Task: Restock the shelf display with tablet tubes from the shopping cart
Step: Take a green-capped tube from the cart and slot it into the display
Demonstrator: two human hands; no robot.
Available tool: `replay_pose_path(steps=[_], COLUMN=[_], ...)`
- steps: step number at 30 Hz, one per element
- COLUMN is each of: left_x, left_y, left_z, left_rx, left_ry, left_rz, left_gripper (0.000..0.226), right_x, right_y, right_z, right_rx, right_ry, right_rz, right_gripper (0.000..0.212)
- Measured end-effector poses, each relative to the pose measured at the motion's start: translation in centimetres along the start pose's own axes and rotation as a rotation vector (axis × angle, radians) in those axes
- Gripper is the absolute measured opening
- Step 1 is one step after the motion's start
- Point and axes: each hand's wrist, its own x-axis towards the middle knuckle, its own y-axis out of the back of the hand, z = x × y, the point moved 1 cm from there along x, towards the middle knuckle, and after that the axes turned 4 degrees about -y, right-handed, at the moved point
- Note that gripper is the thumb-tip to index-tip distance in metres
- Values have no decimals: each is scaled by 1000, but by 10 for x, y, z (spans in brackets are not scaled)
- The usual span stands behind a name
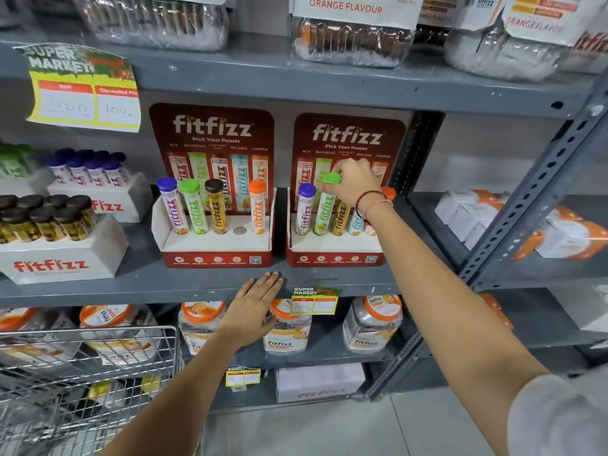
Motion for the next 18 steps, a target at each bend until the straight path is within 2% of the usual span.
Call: replay_pose_path(steps=[12,18], left_x=[1,1], left_y=[-2,-1], left_z=[-2,-2], left_rx=[3,3], left_ry=[-5,-8], left_rz=[7,20], left_gripper=[72,72], right_x=[7,9], right_y=[-3,-1], right_z=[1,6], right_rx=[17,-24], right_ry=[-42,-60], right_rz=[-34,-36], right_gripper=[33,40])
